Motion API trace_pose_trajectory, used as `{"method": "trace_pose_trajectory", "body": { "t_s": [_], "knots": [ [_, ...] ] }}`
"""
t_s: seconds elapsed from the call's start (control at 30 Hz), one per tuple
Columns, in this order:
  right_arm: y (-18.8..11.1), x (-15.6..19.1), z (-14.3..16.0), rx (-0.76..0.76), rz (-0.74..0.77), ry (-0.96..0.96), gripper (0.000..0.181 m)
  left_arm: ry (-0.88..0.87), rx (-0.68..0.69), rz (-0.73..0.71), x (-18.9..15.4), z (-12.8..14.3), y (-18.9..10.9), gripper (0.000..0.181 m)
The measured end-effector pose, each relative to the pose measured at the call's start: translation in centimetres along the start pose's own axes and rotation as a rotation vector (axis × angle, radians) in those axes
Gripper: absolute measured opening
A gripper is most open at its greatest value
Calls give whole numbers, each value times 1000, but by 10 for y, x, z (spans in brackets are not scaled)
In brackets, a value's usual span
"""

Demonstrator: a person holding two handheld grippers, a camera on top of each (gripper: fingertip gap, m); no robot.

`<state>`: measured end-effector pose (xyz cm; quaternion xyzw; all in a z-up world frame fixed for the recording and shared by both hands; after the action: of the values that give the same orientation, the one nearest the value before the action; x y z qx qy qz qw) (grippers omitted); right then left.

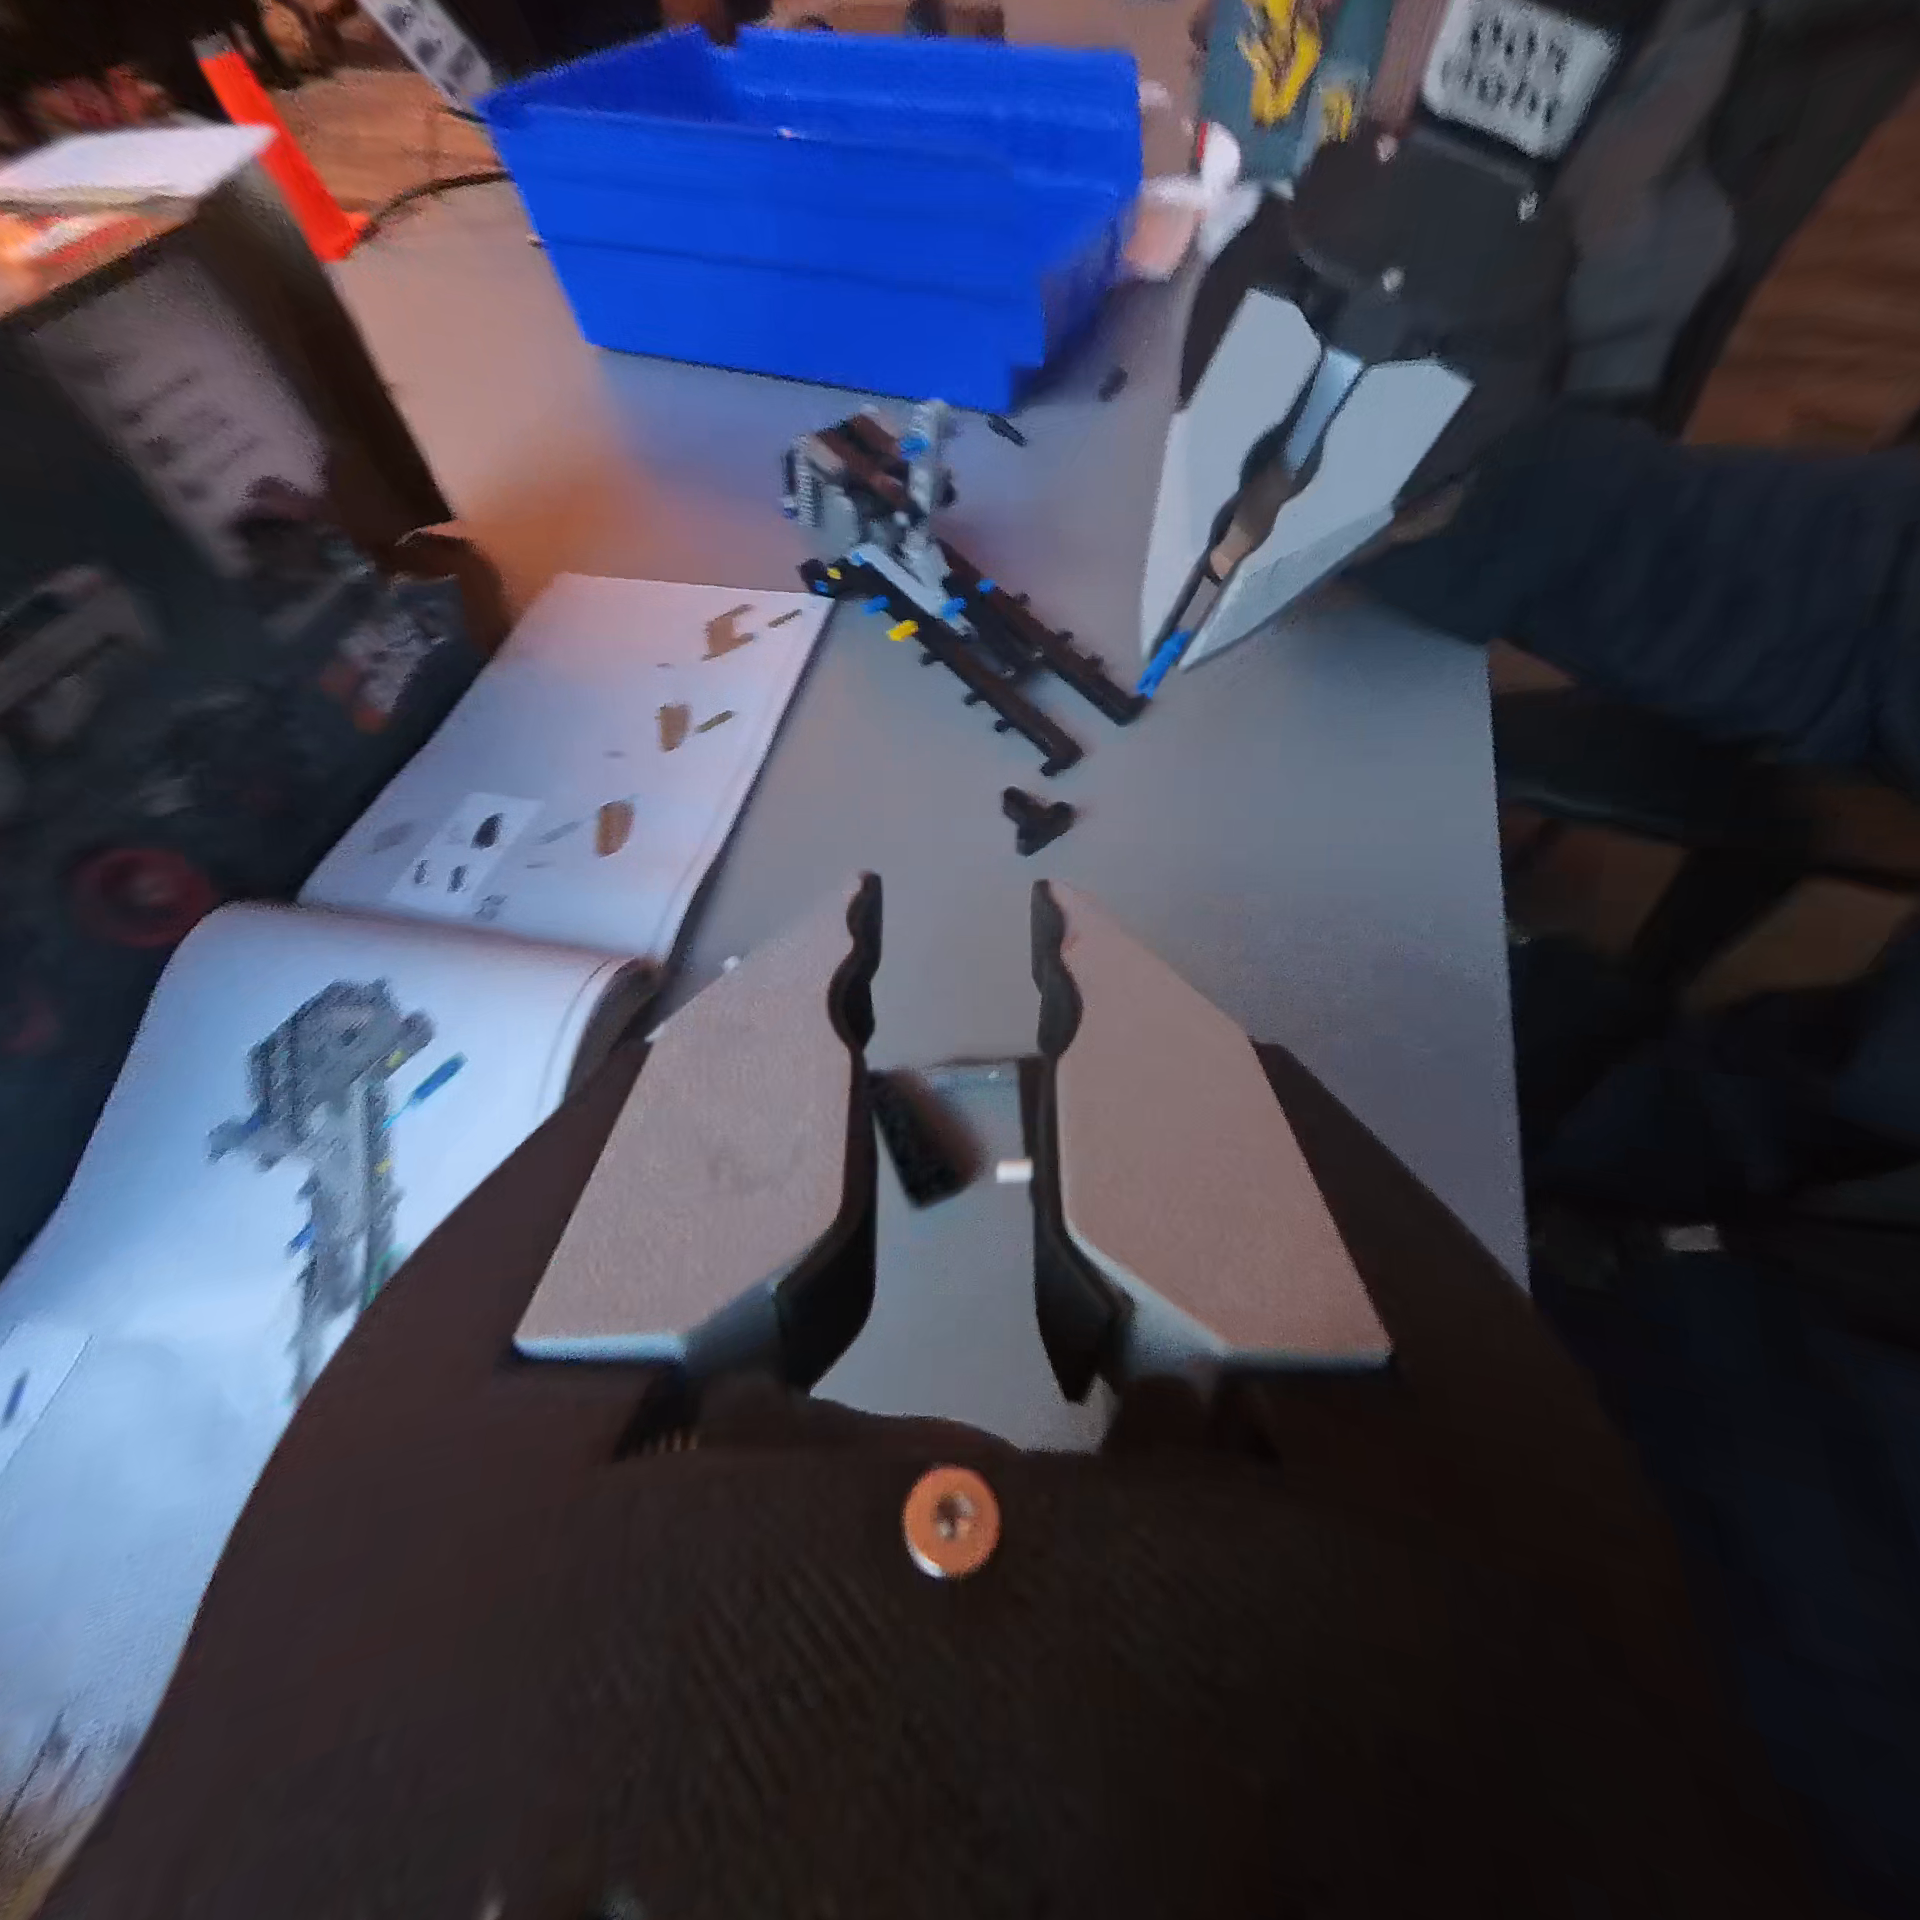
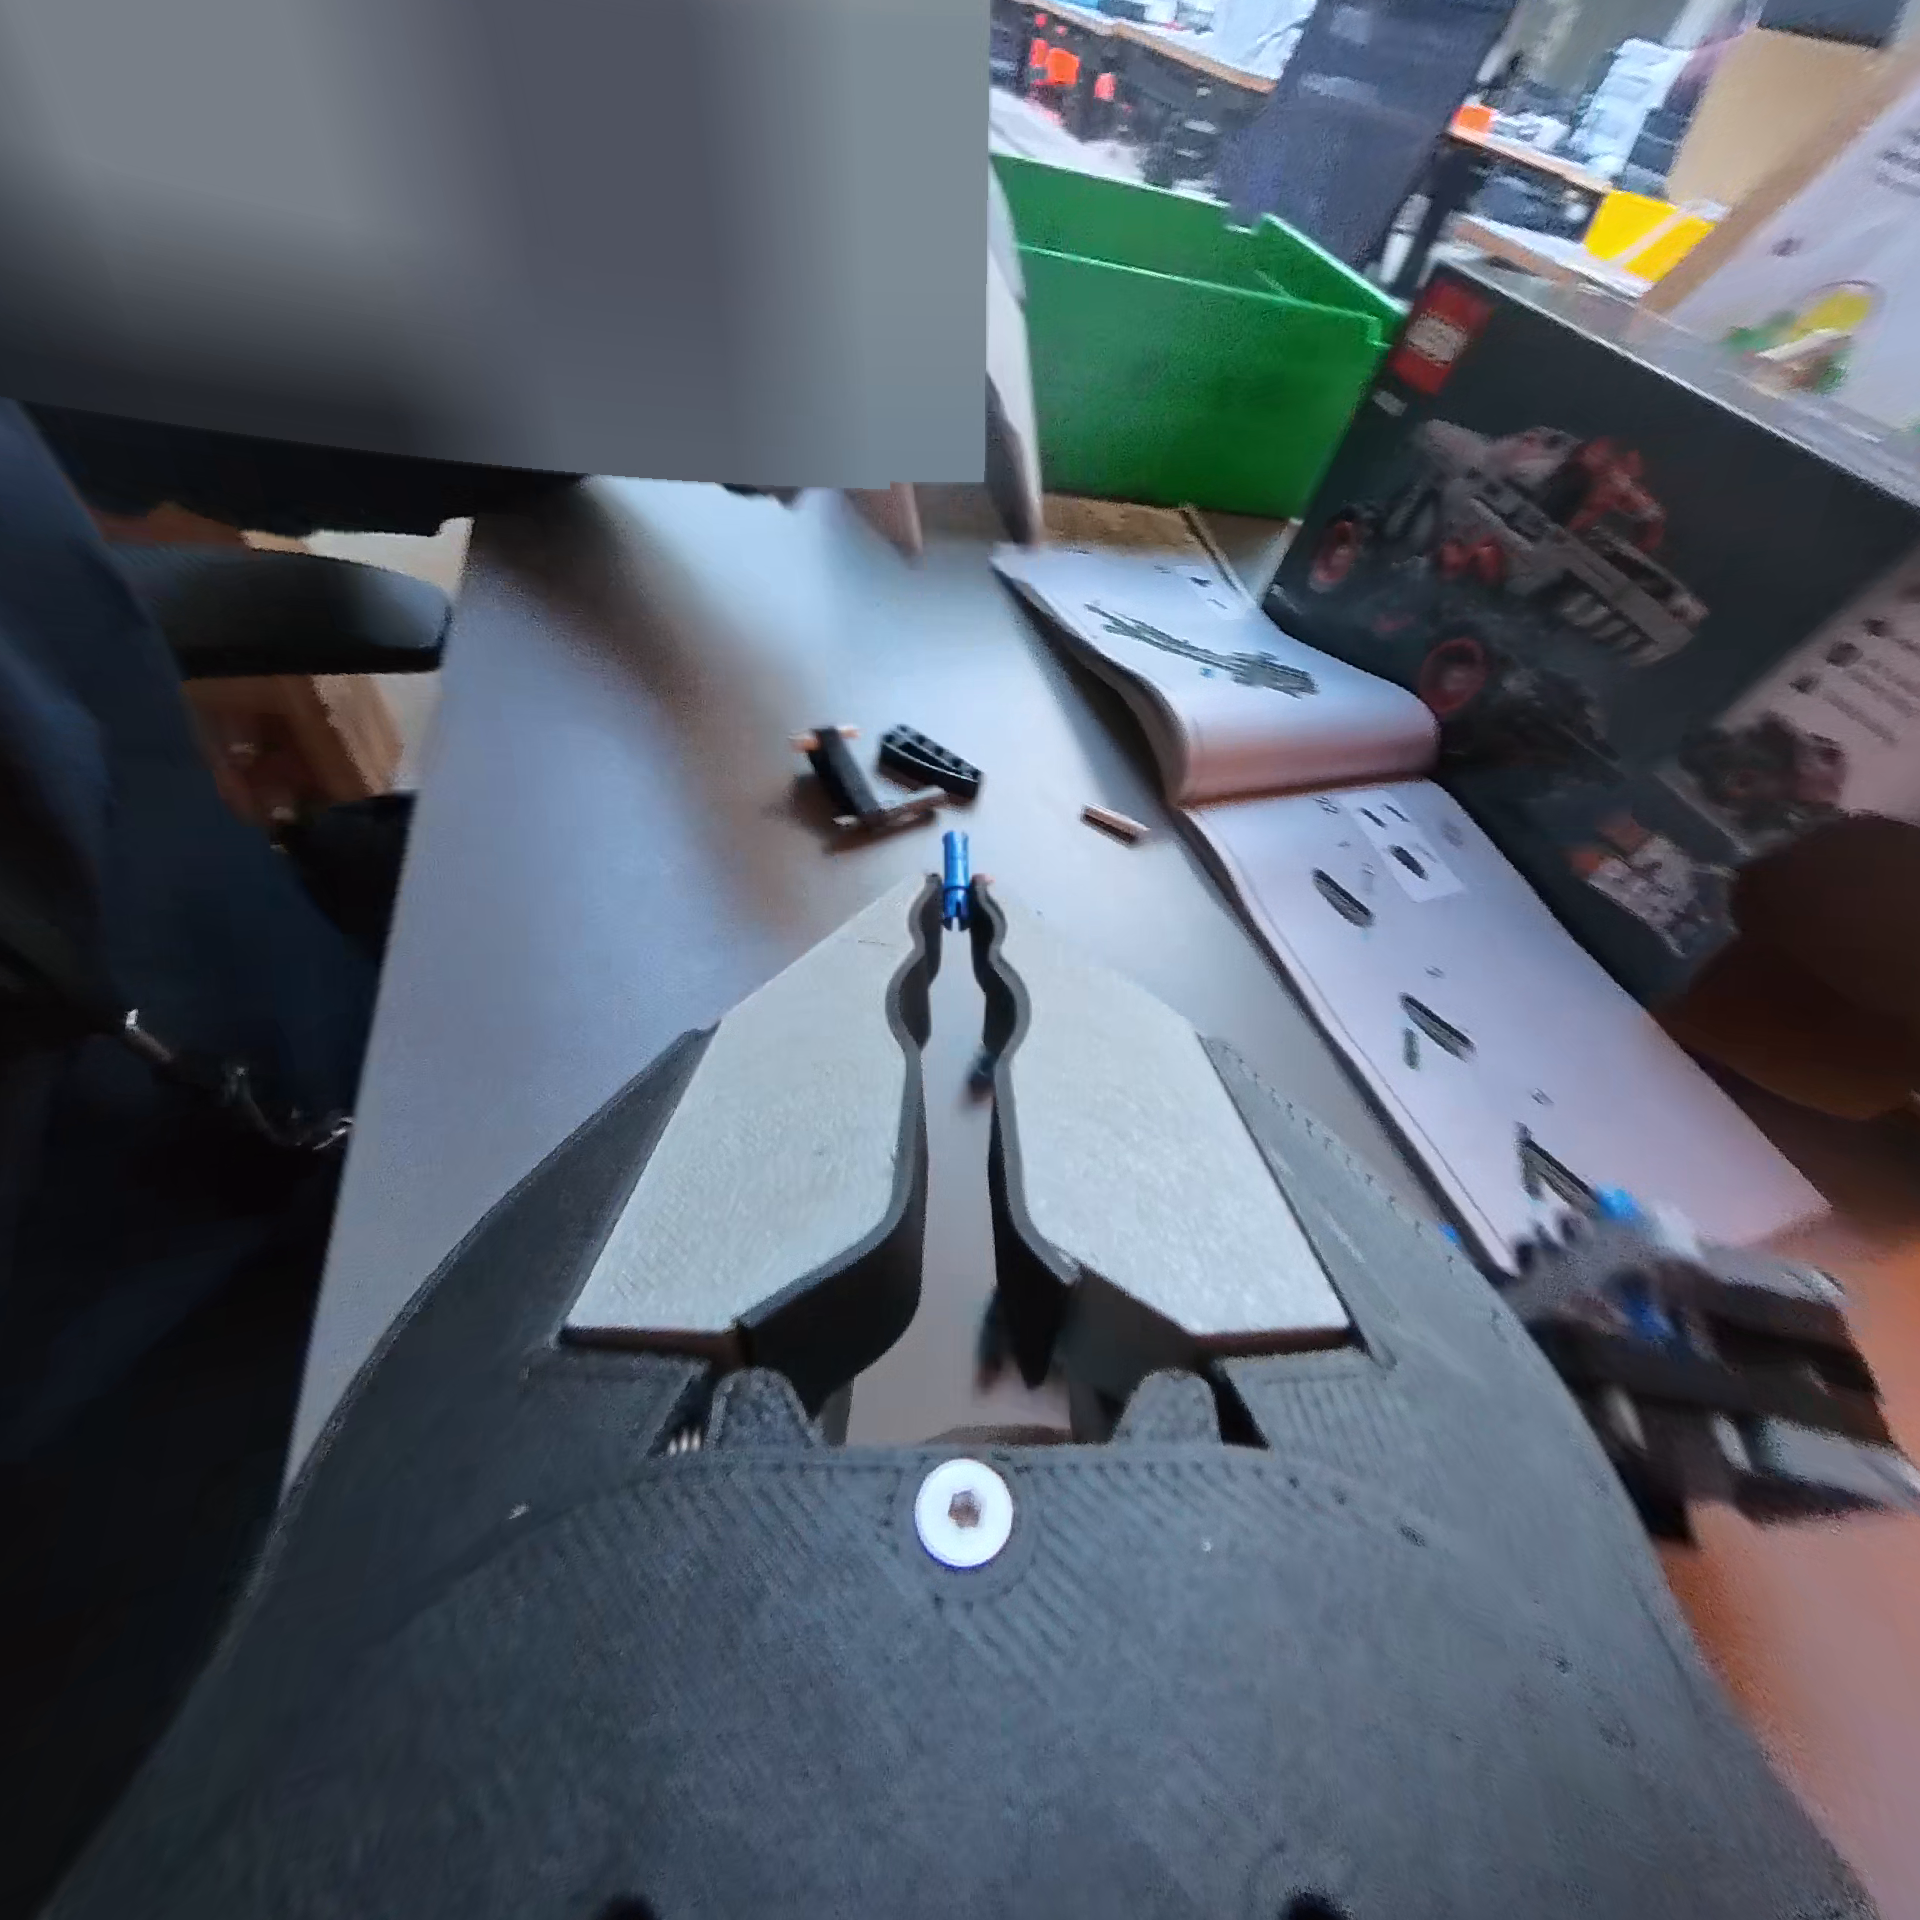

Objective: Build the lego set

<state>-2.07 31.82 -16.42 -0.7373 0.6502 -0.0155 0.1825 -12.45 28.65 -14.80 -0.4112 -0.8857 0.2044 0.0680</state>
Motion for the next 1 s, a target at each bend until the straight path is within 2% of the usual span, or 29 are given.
{"method": "trace_pose_trajectory", "body": {
  "t_s": [0.13,0.23,0.37,0.47,0.6,0.83,1.0],
  "knots": [
    [-21,-31,12,8,88,41,1,-121,-61,-77,37,12,-44,25],
    [-36,-56,23,21,171,87,1,-189,-57,-95,49,28,-54,23],
    [-52,-82,37,52,253,129,1,-212,14,-139,56,47,-52,21],
    [-59,-94,49,91,290,155,1,-228,22,-118,51,48,-46,21],
    [-59,-98,51,80,287,199,1,-216,52,-103,46,52,-41,22],
    [-58,-103,52,76,320,171,1,-203,97,-135,52,61,-37,22],
    [-63,-101,53,69,280,133,1,-171,174,-123,52,74,-27,22]
  ]
}}
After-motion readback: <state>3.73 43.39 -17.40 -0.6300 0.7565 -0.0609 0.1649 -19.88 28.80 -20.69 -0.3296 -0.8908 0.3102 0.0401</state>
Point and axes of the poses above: each gripper's, where its closed fingertips meet, y out along the fingers, z out of its underside, x = y × z across the jaws, the point moved 1 cm from there along -y, back along the fingers, and after that the axes turned 7 degrees about z, right-handed, at the moved point
